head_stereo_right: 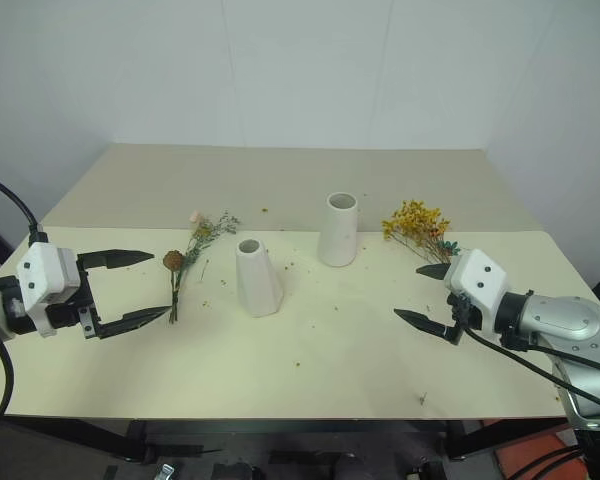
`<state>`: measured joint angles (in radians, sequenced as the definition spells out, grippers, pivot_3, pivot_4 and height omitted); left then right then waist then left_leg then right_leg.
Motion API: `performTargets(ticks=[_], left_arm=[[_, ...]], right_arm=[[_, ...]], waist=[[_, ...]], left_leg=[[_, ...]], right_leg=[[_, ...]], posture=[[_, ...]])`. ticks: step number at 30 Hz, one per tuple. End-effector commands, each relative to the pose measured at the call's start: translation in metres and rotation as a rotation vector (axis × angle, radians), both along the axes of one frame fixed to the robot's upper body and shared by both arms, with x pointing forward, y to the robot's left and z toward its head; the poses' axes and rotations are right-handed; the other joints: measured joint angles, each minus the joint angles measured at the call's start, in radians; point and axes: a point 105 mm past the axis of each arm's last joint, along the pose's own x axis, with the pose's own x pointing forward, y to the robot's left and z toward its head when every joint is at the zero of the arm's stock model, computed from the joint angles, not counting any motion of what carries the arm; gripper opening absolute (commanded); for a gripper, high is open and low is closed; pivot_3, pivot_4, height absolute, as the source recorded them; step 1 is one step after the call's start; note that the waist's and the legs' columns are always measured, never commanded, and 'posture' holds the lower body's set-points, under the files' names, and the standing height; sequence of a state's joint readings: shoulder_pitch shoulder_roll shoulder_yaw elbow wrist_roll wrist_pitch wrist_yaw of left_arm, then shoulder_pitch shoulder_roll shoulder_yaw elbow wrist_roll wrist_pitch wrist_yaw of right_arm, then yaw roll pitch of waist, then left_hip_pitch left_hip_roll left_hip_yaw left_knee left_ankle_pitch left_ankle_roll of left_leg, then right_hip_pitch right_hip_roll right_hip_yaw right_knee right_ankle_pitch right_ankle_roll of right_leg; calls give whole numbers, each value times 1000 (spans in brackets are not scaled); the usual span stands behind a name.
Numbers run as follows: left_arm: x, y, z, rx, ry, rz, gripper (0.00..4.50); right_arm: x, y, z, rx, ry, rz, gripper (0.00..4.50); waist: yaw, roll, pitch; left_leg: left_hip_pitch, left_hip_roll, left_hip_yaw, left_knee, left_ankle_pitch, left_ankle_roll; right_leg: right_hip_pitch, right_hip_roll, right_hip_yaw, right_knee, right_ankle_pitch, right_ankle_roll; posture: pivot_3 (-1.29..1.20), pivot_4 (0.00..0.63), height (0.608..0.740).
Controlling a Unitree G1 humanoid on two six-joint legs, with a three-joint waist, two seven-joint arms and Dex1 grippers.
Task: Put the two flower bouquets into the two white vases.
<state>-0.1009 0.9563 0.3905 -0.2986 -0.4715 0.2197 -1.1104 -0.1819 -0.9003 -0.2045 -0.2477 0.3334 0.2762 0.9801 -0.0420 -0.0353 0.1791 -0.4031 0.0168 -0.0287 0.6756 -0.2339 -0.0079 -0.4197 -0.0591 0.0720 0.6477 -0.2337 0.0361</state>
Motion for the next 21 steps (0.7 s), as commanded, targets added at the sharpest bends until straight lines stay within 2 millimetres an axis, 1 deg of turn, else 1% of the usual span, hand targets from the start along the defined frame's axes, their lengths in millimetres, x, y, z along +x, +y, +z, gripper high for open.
performTargets(ticks=[1, 10, 12, 15, 17, 19, 21], left_arm=[[-1, -1, 7, 25, -35, -3, 4490], [0, -1, 8, 22, -42, -9, 4490], [1, -4, 13, 7, -62, -18, 4490], [2, -16, 26, -40, -117, -69, 4490], [4, -24, 31, -53, -139, -99, 4490], [9, -40, 39, -91, -173, -157, 4490], [13, -58, 46, -132, -202, -223, 4490]], right_arm=[[0, 4, 10, -12, -53, 18, 4500], [0, 3, 10, -14, -53, 8, 4500], [2, 0, 11, -3, -45, -23, 4500], [18, -18, 11, 0, -29, -173, 4500], [29, -28, 13, 10, -36, -261, 4500], [45, -40, 18, 54, -35, -382, 4500], [58, -49, 18, 62, -14, -483, 4500]], waist=[[0, 0, 0], [0, 0, 0], [0, 0, 0], [0, 0, 0], [1, 0, 0], [1, 0, 0], [3, 0, 0]], left_leg=[[0, 0, 0, 0, 0, 0], [0, 0, 0, 0, 0, 0], [0, 0, 0, 0, 0, 0], [0, 0, 0, 0, 0, 0], [0, 0, 0, 1, 0, 0], [1, 0, 0, 1, 0, 0], [0, -1, 0, 1, 0, 0]], right_leg=[[0, 0, 0, 0, 0, 0], [0, 0, 0, 0, 0, 0], [0, 0, 0, 0, 0, 0], [0, 0, 0, 0, 0, 0], [0, 0, 0, 0, 0, 0], [1, 0, 0, 0, 0, 0], [0, 0, 0, 0, 0, 0]], posture=[[0, 150, 740], [0, 150, 740], [0, 150, 740], [0, 150, 740], [0, 150, 740], [0, 150, 740], [0, 150, 740]])
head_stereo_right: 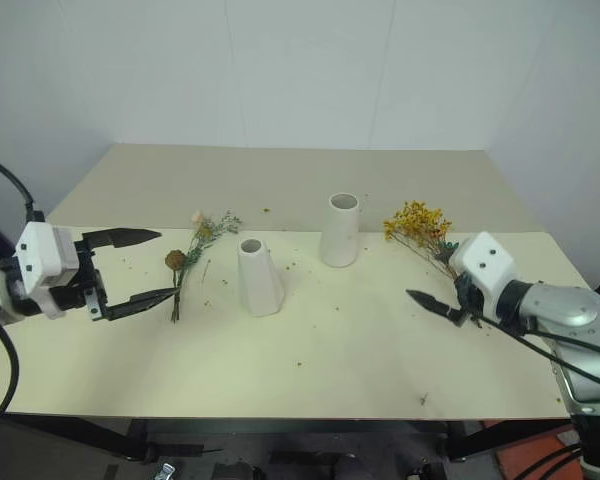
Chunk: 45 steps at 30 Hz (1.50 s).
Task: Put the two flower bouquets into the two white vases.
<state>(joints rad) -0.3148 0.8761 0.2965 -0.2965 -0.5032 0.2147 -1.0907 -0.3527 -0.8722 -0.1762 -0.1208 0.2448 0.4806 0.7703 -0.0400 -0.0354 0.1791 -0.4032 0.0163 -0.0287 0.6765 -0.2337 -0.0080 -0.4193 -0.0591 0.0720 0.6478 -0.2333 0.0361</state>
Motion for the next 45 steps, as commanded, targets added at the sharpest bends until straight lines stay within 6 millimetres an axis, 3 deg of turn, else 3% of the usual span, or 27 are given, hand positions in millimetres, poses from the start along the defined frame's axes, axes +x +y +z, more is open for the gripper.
performTargets(ticks=[1, 6, 10, 15, 24, 27, 38, 45], left_arm=[[2, -32, 16, -45, -79, -122, 4490], [24, -89, 23, -83, -134, -231, 4490], [22, -122, 26, -87, -166, -349, 4490], [20, -133, 24, -123, -172, -368, 4490], [16, -134, 7, -114, -128, -356, 4490], [16, -135, 4, -98, -122, -353, 4500], [23, -130, 1, -81, -118, -319, 4500], [30, -114, 3, -63, -128, -268, 4500]], right_arm=[[20, -19, 3, 6, 18, -189, 4500], [47, -28, -14, -2, 121, -316, 4500], [61, -41, -22, 7, 210, -390, 4500], [65, -53, -25, 46, 242, -450, 4500], [82, -52, -32, 137, 259, -476, 4500], [85, -51, -35, 118, 282, -477, 3901], [88, -54, -42, 76, 305, -494, 46], [93, -60, -28, -26, 187, -536, 15]], waist=[[1, 0, 0], [2, 0, 0], [-3, 0, 0], [-4, 0, 0], [-8, 0, 0], [-5, 1, 0], [-4, 1, 0], [-6, 1, 0]], left_leg=[[0, 0, 0, 0, 0, 0], [-2, -1, -1, 0, 0, 0], [-3, -2, 0, -1, 0, 0], [-3, -1, 0, -2, 0, 0], [-2, -1, 0, -2, 0, 0], [-2, -2, 0, -2, 0, 0], [-2, -2, 0, -2, 0, 0], [-2, -2, 0, -2, 0, 0]], right_leg=[[0, 0, 0, 0, 0, 0], [0, 0, 0, -1, 0, 0], [-2, -1, 1, -1, 1, 0], [-3, 0, 1, -2, 0, 0], [-2, 0, 2, -1, 0, 0], [-2, 0, 2, -1, 0, 0], [-2, -1, 1, -1, 0, 0], [-2, 0, 2, -1, 0, 0]], posture=[[0, 150, 740], [0, 150, 740], [0, 150, 740], [0, 150, 740], [0, 150, 740], [0, 150, 740], [0, 150, 740], [0, 150, 740]])
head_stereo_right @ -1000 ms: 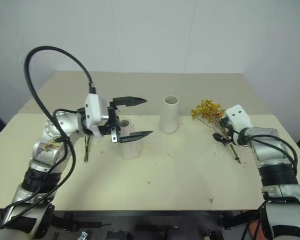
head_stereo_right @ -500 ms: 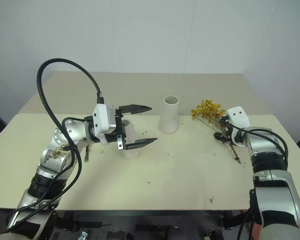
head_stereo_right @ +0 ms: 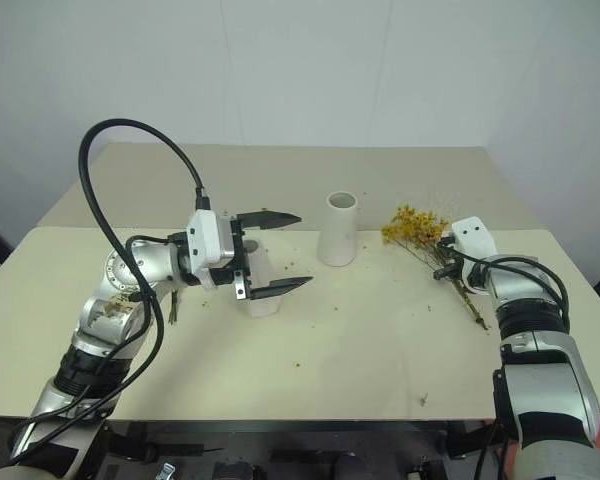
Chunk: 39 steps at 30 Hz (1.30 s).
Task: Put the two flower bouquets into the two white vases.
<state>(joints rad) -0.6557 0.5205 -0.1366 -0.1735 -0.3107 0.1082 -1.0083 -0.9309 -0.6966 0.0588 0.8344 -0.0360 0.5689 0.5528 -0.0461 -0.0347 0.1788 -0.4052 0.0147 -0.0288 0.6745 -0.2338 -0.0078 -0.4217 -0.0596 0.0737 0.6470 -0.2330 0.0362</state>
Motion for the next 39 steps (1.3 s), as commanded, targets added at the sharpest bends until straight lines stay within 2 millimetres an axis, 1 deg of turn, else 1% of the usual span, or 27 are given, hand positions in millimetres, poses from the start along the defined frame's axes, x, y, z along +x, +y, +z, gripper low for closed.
performTargets(ticks=[1, 3, 4, 5, 6, 7, 9, 10, 11, 13, 15, 16, 18, 21, 25, 32, 35, 39], left_arm=[[6, 17, 11, -11, -46, 62, 4500], [12, 29, 15, -12, -54, 116, 4500], [14, 36, 16, -3, -60, 140, 4500], [16, 44, 17, 7, -64, 163, 4500], [17, 49, 17, 15, -65, 176, 4500], [17, 55, 17, 24, -66, 187, 4500], [17, 62, 17, 31, -64, 205, 4500], [17, 65, 17, 33, -63, 214, 4500], [18, 66, 17, 33, -63, 219, 4500], [18, 68, 17, 34, -64, 230, 4500], [17, 69, 17, 33, -64, 234, 4500], [17, 69, 17, 33, -64, 233, 4500], [15, 68, 17, 32, -60, 226, 4500], [11, 65, 18, 21, -60, 207, 4500], [10, 64, 19, 13, -60, 206, 4500], [7, 62, 16, 29, -54, 203, 4500], [7, 63, 17, 39, -59, 208, 4500], [6, 64, 20, 38, -66, 212, 4500]], right_arm=[[7, -5, 32, -115, -129, -10, 15], [10, -6, 50, -133, -213, -33, 15], [12, -5, 66, -144, -301, -49, 15], [13, -3, 86, -134, -409, -65, 15], [13, -1, 99, -124, -480, -77, 15], [11, 4, 122, -70, -608, -92, 15], [6, 12, 155, 92, -792, -112, 15], [3, 13, 166, 155, -860, -123, 15], [1, 14, 172, 189, -903, -129, 15], [-4, 25, 188, 237, -1036, -94, 15], [-9, 41, 201, 326, -1143, -40, 15], [-11, 46, 204, 359, -1173, -25, 15], [-14, 62, 212, 443, -1231, 34, 15], [-17, 87, 219, 610, -1287, 124, 15], [-17, 108, 224, 746, -1325, 200, 15], [-8, 144, 224, 853, -1304, 314, 15], [-1, 159, 216, 854, -1277, 340, 15], [8, 169, 206, 836, -1240, 356, 15]], waist=[[0, 0, 0], [-2, 0, 0], [-2, 0, 0], [-3, 1, 0], [-3, 1, 1], [-3, 1, 1], [-4, 1, 1], [-3, 1, 1], [-2, 1, 1], [1, 1, 1], [3, 1, 1], [2, 1, 1], [0, 2, 1], [-1, 2, 1], [-3, 2, 1], [-3, 3, 1], [-5, 3, 1], [-9, 3, 2]], left_leg=[[0, 0, 0, 0, 0, 0], [0, 0, 0, 0, 0, 0], [0, 0, 0, 0, 0, 0], [0, 0, 0, 0, 0, 0], [0, 0, 0, 0, 0, 0], [-1, 0, 0, -1, 0, 0], [-1, 0, 0, -1, 0, 0], [-1, 0, 0, -2, 0, 0], [-1, 0, 0, -2, 0, 0], [-1, 0, 0, -2, 0, 0], [-1, 0, -1, -2, 0, 0], [-1, 0, -1, -2, 0, 0], [-1, 0, -1, -2, 0, 0], [-1, 1, -1, -2, 0, 0], [0, 1, -1, -2, 0, 0], [0, 1, -1, -4, 0, 0], [1, 1, -1, -5, 0, 0], [0, 1, -1, -6, 0, 0]], right_leg=[[0, 0, 0, 0, 0, 0], [0, 0, 0, 0, 0, 0], [-1, 0, 0, 0, 0, 0], [-1, 0, 0, 0, 0, 0], [-1, 0, 0, 0, 0, 0], [-2, 0, 0, 0, 0, 0], [-2, 0, 0, 0, 0, 0], [-2, 0, 0, 0, 0, 0], [-1, 0, 0, 0, 0, 0], [-1, 0, 0, 0, 0, 0], [-1, 0, -1, 0, 0, 0], [-1, 0, -1, 0, 0, 0], [-1, 0, 0, 0, 0, 0], [-2, 0, -1, 1, 0, 0], [-2, 0, -1, 1, 0, 0], [-2, 0, -1, 1, 0, 0], [-2, 0, -1, 1, 0, 0], [-2, 0, -1, 2, 0, -1]], posture=[[0, 150, 740], [0, 150, 740], [0, 150, 740], [0, 150, 740], [0, 150, 740], [0, 150, 740], [0, 150, 740], [0, 150, 740], [0, 150, 740], [0, 150, 740], [0, 150, 740], [0, 150, 740], [0, 150, 740], [0, 150, 740], [0, 150, 740], [0, 150, 740], [0, 150, 740], [0, 150, 740]])
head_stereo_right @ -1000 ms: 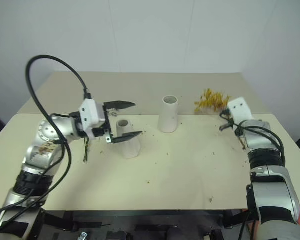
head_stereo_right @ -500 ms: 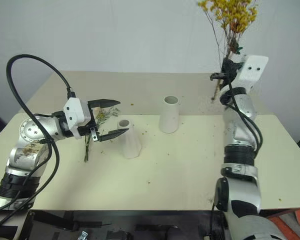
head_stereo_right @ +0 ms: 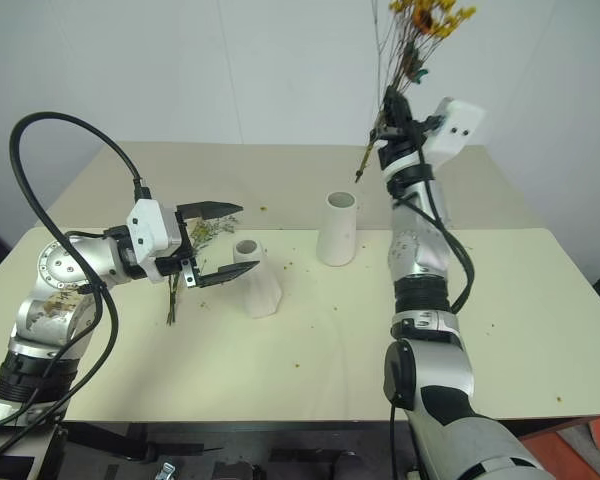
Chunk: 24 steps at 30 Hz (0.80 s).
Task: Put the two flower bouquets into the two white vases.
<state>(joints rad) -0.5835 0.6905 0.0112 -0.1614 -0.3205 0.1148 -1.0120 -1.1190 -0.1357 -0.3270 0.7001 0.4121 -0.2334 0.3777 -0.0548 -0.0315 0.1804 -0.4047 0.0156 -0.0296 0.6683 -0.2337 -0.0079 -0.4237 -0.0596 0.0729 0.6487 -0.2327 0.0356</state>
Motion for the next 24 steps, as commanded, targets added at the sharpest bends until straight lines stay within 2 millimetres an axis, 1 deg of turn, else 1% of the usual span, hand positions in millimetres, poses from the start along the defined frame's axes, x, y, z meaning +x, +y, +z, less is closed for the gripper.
performTargets(ticks=[1, 6, 11, 16, 21, 24], left_arm=[[-7, 1, 16, -14, -56, -1, 4500], [-11, 0, 22, -43, -63, -12, 4500], [-10, -1, 22, -55, -56, -8, 4500], [-16, -6, 36, -139, -70, -58, 4500], [-9, -2, 31, -109, -36, -5, 4500], [-9, -2, 31, -117, -34, -2, 4500]], right_arm=[[-4, 6, 18, -38, -79, -10, 15], [2, 8, 3, -63, -44, -10, 15], [4, 15, -10, -93, -22, 1, 15], [5, 24, -23, -129, -4, 9, 15], [5, 32, -32, -158, 11, 10, 15], [5, 34, -40, -177, 22, 7, 15]], waist=[[-1, 0, 0], [-5, 0, 0], [-13, 0, 0], [-15, 0, 0], [-15, 0, 0], [-15, 0, 0]], left_leg=[[0, 0, 0, 0, 0, 0], [0, 0, 0, -1, 0, 0], [0, 0, 0, -1, 0, 0], [0, 0, 0, -1, 0, 0], [0, 0, 0, -1, 0, 0], [0, 0, -1, -1, 0, 0]], right_leg=[[0, 0, 0, 0, 0, 0], [0, 0, 0, 0, 0, 0], [0, 0, 0, 0, 0, 0], [0, 0, 0, 0, 0, 0], [0, 0, 0, 0, 0, 0], [0, 0, 0, 0, 0, 0]], posture=[[0, 150, 740], [0, 150, 740], [0, 150, 740], [0, 150, 740], [0, 150, 740], [0, 150, 740]])
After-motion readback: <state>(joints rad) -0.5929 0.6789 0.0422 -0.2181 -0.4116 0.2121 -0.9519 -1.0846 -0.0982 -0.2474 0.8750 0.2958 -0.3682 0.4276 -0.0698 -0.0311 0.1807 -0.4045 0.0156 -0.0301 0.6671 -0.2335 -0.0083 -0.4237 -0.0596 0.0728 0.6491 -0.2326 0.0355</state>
